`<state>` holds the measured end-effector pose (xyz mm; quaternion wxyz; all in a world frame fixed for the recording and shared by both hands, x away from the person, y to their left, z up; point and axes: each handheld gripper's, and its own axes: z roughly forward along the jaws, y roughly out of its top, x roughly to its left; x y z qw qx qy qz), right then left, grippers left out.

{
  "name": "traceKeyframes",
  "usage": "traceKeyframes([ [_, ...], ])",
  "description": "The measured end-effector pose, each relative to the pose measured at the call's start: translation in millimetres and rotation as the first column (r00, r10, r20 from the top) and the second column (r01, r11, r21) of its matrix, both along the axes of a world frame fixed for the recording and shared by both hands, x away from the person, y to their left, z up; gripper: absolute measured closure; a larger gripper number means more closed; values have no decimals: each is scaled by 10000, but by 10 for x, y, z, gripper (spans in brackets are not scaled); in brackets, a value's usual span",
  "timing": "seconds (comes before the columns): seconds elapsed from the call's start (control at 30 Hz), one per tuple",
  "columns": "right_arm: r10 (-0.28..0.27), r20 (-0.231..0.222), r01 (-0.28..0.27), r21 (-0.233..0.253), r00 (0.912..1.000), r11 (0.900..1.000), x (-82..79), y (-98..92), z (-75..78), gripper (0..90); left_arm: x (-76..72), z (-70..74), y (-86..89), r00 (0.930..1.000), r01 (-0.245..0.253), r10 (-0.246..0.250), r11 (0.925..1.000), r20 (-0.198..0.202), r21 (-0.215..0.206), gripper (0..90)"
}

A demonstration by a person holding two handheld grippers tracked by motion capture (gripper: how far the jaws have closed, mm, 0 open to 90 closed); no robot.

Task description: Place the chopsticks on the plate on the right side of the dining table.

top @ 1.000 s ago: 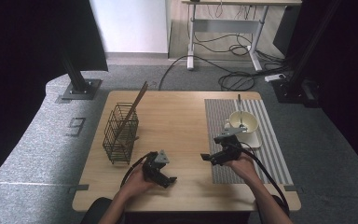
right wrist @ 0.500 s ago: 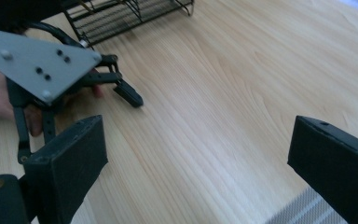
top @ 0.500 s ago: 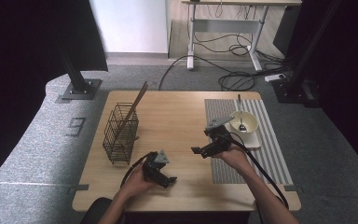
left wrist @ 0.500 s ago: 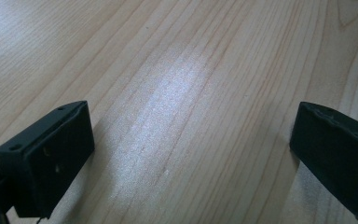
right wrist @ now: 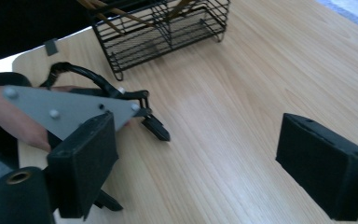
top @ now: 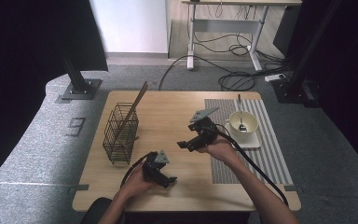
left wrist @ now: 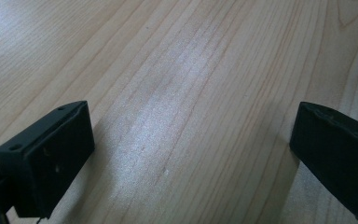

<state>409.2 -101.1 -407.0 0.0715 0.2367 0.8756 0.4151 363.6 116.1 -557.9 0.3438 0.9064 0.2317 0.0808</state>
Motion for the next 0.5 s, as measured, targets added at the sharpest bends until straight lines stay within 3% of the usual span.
traceKeyframes([
  [0.3,692,-117,-692,-12,9975,9976,-21,274,112,147,-1,-1,-1,10000,-20,20,10000,-17,-15,0],
  [0.5,1044,85,-1043,-50,9945,9945,-45,463,202,162,-1,1,0,10000,8,-8,10000,-28,4,0],
])
